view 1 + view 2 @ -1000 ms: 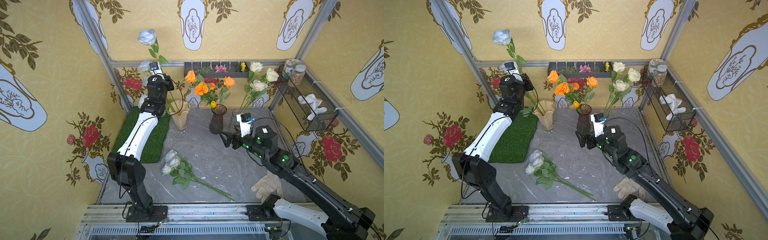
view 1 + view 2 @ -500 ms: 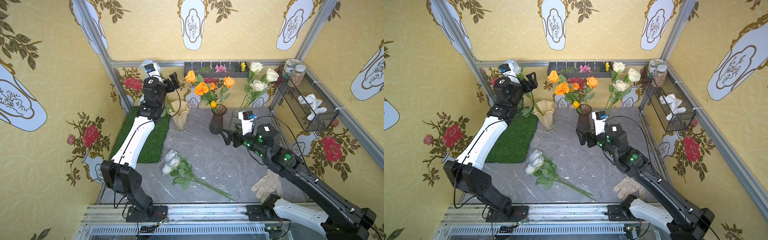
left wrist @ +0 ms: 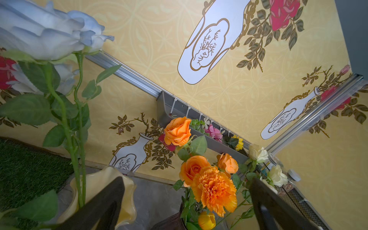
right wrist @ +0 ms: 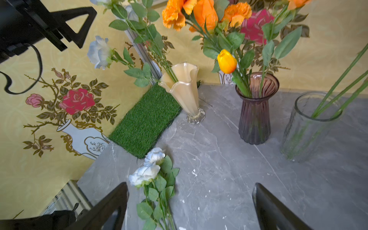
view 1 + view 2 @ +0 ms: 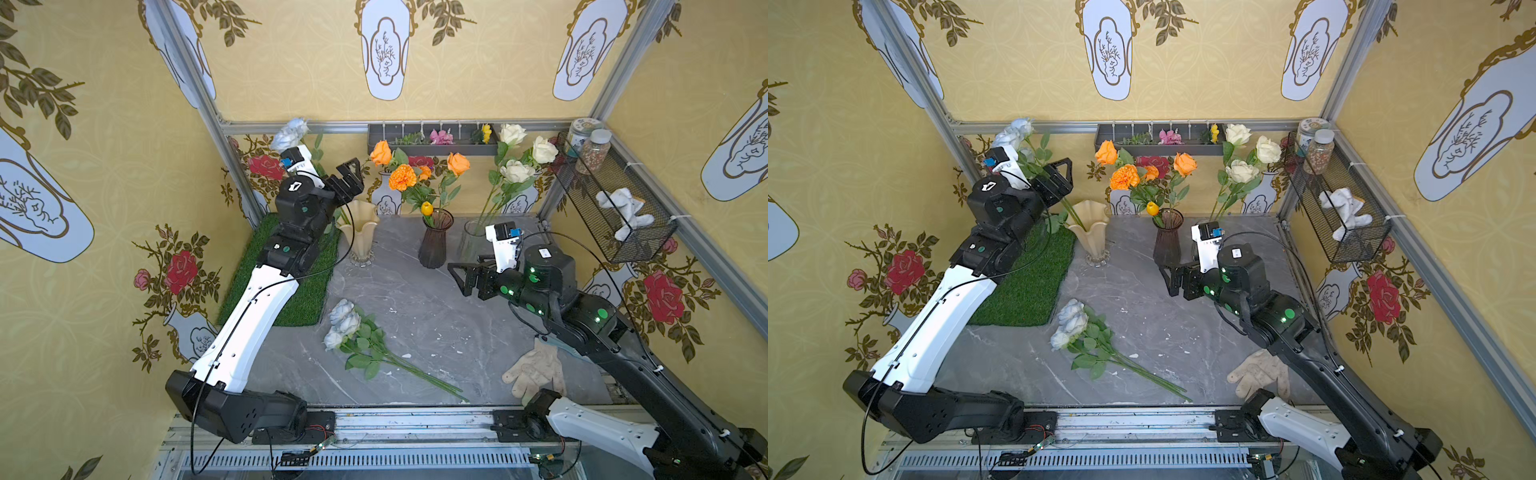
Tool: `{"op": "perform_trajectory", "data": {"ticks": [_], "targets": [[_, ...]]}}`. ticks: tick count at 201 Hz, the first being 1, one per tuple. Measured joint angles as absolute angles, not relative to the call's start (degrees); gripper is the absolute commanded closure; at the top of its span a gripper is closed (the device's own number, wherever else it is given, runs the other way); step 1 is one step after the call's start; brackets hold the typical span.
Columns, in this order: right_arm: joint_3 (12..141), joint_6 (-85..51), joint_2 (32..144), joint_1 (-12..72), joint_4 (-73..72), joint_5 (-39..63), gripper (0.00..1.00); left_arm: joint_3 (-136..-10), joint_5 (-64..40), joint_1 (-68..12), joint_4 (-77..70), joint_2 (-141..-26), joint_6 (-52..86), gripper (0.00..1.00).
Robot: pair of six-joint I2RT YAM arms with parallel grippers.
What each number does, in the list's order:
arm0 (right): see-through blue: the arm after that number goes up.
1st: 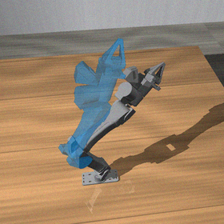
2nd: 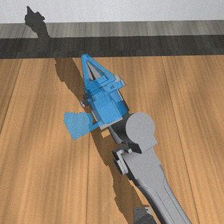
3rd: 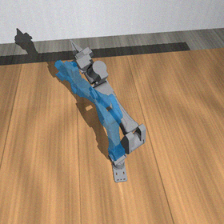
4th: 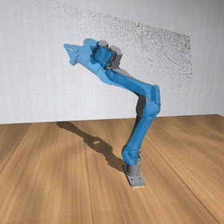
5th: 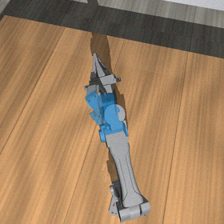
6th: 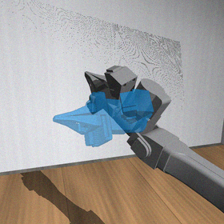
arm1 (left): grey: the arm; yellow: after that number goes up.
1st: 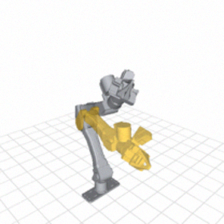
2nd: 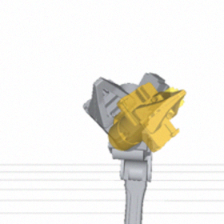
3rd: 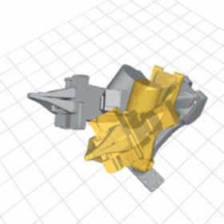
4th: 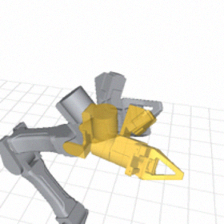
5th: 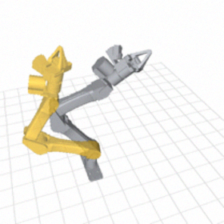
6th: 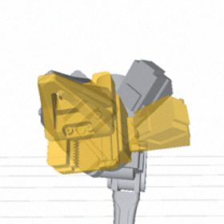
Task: Arrange the flowers in different vases according to their colors
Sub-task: Insert the flower into the vase, then pick up the flower at the center of the board.
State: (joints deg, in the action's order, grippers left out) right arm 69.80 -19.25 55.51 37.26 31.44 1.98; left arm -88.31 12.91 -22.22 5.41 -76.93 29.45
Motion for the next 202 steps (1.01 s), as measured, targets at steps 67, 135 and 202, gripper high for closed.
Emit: {"op": "perform_trajectory", "data": {"ticks": [67,135,202], "targets": [[68.6,-22.3,68.0,39.9,43.8,9.5,0.14,-63.5,21.7,-38.5,7.9,-54.5,35.5,0.00],[62.1,-24.3,83.3,58.4,39.9,5.9,0.28,-38.4,38.2,-59.3,9.4,-41.2,44.5,0.00],[62.2,-25.9,98.2,67.5,34.4,-0.6,0.55,-30.0,42.9,-63.0,7.7,-36.8,49.6,0.00]]}}
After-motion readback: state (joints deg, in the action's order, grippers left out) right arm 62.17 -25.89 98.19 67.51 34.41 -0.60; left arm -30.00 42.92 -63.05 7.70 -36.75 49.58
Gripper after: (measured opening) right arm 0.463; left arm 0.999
